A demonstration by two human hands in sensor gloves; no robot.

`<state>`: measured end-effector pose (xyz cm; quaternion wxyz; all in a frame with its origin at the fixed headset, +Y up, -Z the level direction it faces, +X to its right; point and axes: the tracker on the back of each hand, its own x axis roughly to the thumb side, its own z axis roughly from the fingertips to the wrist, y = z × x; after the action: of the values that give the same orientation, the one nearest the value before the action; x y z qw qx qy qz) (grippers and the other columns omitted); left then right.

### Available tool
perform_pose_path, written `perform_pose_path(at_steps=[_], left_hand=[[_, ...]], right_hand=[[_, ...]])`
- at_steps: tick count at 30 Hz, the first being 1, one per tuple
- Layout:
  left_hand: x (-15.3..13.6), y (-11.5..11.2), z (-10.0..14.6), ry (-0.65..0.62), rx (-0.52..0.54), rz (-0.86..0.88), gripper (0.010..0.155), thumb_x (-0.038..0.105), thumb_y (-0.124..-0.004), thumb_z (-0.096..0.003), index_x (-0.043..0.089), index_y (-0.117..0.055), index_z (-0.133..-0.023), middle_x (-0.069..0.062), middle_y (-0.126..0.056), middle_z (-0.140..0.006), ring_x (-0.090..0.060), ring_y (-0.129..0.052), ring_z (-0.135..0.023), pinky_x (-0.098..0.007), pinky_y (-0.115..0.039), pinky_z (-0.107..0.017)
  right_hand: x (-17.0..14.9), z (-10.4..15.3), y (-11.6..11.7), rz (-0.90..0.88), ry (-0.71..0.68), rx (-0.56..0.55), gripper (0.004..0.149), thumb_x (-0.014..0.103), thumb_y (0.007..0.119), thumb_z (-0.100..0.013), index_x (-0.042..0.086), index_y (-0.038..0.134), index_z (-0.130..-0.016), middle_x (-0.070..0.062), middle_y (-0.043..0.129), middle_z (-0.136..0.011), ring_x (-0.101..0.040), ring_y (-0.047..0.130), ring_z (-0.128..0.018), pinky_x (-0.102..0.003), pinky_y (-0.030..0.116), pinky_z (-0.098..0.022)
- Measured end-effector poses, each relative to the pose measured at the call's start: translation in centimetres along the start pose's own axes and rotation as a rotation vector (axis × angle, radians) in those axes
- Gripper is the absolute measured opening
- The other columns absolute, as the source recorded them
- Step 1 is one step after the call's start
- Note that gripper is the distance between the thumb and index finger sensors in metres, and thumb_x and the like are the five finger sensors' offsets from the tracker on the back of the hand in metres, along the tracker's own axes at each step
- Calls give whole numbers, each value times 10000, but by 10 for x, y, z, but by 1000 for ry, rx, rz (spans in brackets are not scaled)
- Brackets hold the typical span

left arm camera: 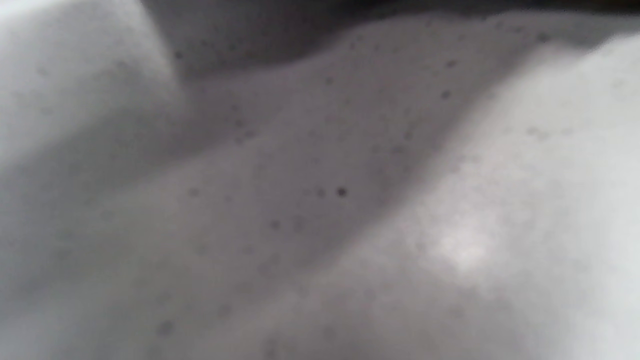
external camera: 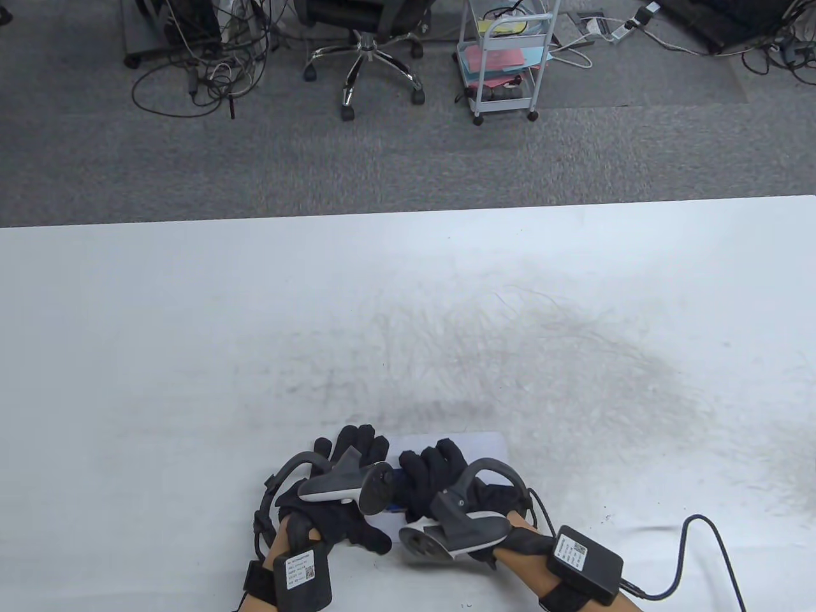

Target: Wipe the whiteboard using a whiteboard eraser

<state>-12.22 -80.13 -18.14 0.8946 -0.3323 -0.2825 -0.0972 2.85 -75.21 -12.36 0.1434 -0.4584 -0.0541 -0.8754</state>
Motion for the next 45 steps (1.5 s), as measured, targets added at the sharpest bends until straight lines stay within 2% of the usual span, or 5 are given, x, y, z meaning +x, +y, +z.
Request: perform_pose_path(at_steps=[8, 18, 28, 37, 45], left_hand=[[0, 0, 0, 0, -1, -2, 1343, 809, -612, -213, 62, 128, -1046, -272, 157, -1078, -523, 46, -999, -702, -194, -714], [0, 0, 0, -3, 2, -2, 1339, 812, -609, -215, 64, 126, -1049, -272, 156, -1080, -524, 46, -999, -703, -194, -713], [0, 0, 0, -7, 1, 3, 1337, 811, -611, -223, 55, 120, -1048, -273, 156, -1079, -525, 47, -998, -705, -192, -712], [0, 0, 0, -8, -1, 5, 1334, 811, -611, -224, 63, 124, -1048, -273, 159, -1077, -524, 51, -997, -705, -189, -711], [0, 0, 0, -6, -2, 5, 1331, 810, -612, -226, 66, 125, -1048, -272, 160, -1077, -524, 51, -997, -704, -188, -712]], right_hand=[[28, 31, -6, 110, -110, 34, 578, 468, 624, -611, 326, 468, -1149, -174, 589, -1231, -432, 711, -1034, -720, 515, -766], [-40, -16, 4, -132, 148, 98, 576, 445, 620, -628, 348, 417, -1157, -154, 495, -1274, -436, 615, -1099, -737, 413, -806], [-77, -57, 3, -132, 258, 121, 576, 435, 642, -619, 355, 428, -1149, -131, 535, -1270, -430, 641, -1105, -729, 436, -805], [-87, -54, 0, -188, 281, 97, 597, 442, 661, -612, 349, 428, -1154, -112, 536, -1269, -420, 658, -1102, -698, 486, -816], [-141, 1, -31, -175, 383, -52, 854, 445, 741, -617, 241, 137, -1185, -266, 577, -1191, -467, 838, -995, -633, 794, -711]])
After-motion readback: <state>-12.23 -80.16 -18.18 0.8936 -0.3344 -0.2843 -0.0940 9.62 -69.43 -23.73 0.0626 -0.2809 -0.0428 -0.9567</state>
